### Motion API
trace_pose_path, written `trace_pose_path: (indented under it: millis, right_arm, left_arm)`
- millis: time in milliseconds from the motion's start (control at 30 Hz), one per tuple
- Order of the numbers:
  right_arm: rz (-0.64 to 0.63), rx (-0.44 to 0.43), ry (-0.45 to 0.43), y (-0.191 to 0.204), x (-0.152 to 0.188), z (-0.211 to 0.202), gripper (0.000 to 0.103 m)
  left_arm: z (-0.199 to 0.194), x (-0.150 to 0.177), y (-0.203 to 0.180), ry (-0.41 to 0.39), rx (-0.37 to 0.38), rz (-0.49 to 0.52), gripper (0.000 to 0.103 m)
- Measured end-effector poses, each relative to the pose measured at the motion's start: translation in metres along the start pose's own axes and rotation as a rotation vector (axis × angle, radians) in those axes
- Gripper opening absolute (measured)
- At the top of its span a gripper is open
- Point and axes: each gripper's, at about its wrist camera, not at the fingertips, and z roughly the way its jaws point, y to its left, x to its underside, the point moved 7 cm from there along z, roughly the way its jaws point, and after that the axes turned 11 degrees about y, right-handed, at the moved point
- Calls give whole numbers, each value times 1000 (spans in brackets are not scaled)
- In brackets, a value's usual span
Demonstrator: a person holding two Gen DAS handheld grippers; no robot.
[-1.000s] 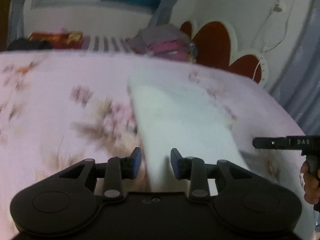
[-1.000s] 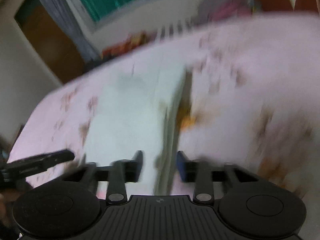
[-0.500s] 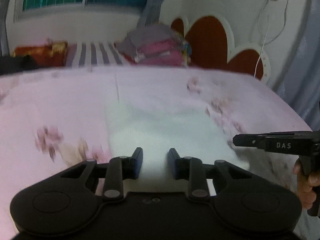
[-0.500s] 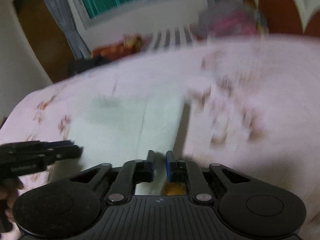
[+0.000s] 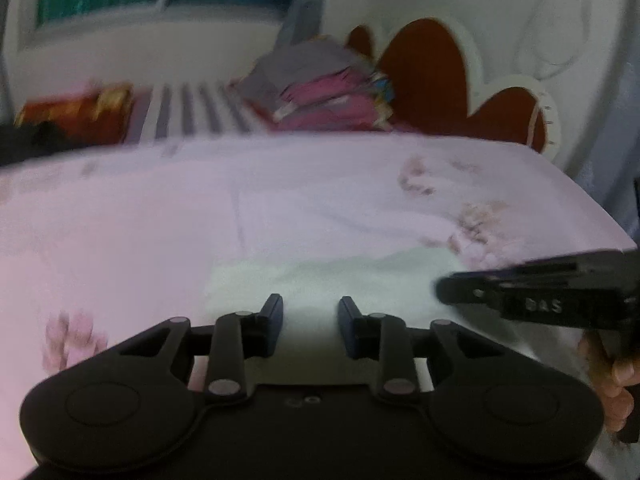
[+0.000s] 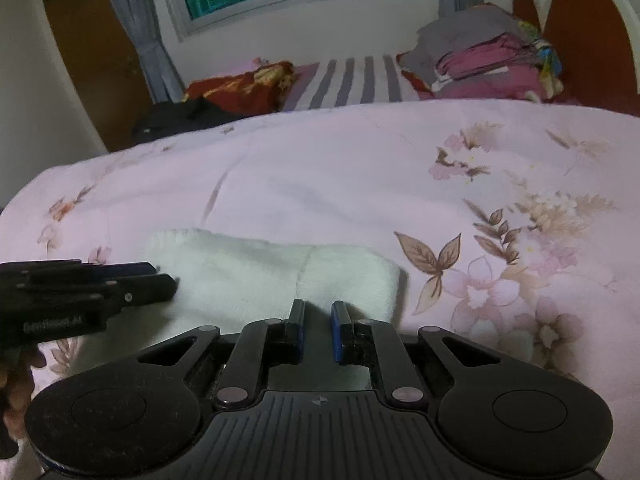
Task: Fold small clothes
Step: 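Press the folded cream bundle flat with both open grippers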
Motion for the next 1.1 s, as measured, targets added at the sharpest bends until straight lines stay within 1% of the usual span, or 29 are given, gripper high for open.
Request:
trace_pose_path:
  millis: [33,67,100,133,167,200,233,267,300,333,367,400,433,467,500,533,600,667,700,733,767,833,867,900,933,967,1000,1033,1100]
  right_arm:
    - [-2,-14,-29,4,-3,-5,11]
    - [3,-33,-75,9,-8,-11,11]
    - [3,-48,-102,12,-13,-13,11]
    - [0,-59,-107,15,-18,-11,11]
    - [-3,-64,-80,17,-22,-5,11]
    - [-7,-48,-18,17,-22,10,11]
    - [-10,-28,8,15,-21,20,11]
    - [-7,-32,-4,14,-22,21,11]
    - [2,-37,5,13,-24,21,11]
    - [4,-24,8,13,-26,15,11]
    - [-5,-11,-13,13,-25,4,11]
    - [-23,-17,-42,16,-23,-6,11]
    - [-45,-48,-64,21,-18,-16,11]
    - [-53,-64,-56,25,-11,-17,11]
    - [-66,-58,-21,27,-5,-11,11]
    - [-86,-17,27,28,3,1,11]
    - [-101,12,7,29,9,7,11]
    - [-100,54,15,34,6,0,11]
    - [-117,57,-10,39,6,-10,11]
    - [-136,31,-43,43,8,-21,11]
    - [-150,1,-56,46,13,-31,11]
    - [-167,-24,-58,49,26,-48,11]
    - [-171,-43,-57,49,34,-54,11]
    - [-175,-78,-44,51,42,-58,11]
    - [-193,-99,-20,55,50,-57,11]
    - [-222,-78,9,58,60,-53,11]
    - [-253,-27,52,58,69,-44,11]
    - [-265,-2,59,58,76,-39,11]
    - [-225,1,42,55,76,-40,11]
  left_arm:
    - [3,-5,-5,-2,17,15,30]
    - [9,-8,-7,16,17,25,31]
    - [20,-8,-8,52,3,37,31]
    - [32,-7,-8,74,-6,44,31]
    - [37,-6,-4,72,-5,38,32]
    - [39,-5,2,65,15,-8,32]
    - [35,-5,7,64,28,-52,32]
    - [28,-5,10,55,24,-73,29]
    - [18,-3,11,38,21,-80,29]
    - [4,1,12,8,37,-86,31]
    - [-5,5,10,-6,47,-87,33]
    - [-10,13,9,8,28,-81,32]
    - [-7,18,7,25,4,-71,32]
    - [-4,23,5,36,-19,-58,32]
    - [0,24,3,34,-39,-43,32]
    - [1,24,1,28,-60,-33,32]
    - [-4,20,-4,35,-83,-24,32]
    - [-19,19,-9,14,-73,-21,32]
    - [-28,21,-12,0,-64,-17,32]
    - [-39,27,-14,-11,-63,-10,32]
    - [-46,33,-14,-15,-66,-12,32]
    - [-56,50,-15,-6,-46,-32,32]
    - [-55,58,-16,17,-43,-33,31]
    - [-51,68,-17,40,-52,-32,31]
    - [-50,73,-18,34,-57,-39,31]
    - [-50,76,-20,28,-55,-54,31]
    - [-52,76,-22,28,-67,-60,31]
    - [-54,76,-24,30,-81,-56,32]
    - [-58,78,-26,33,-113,-55,34]
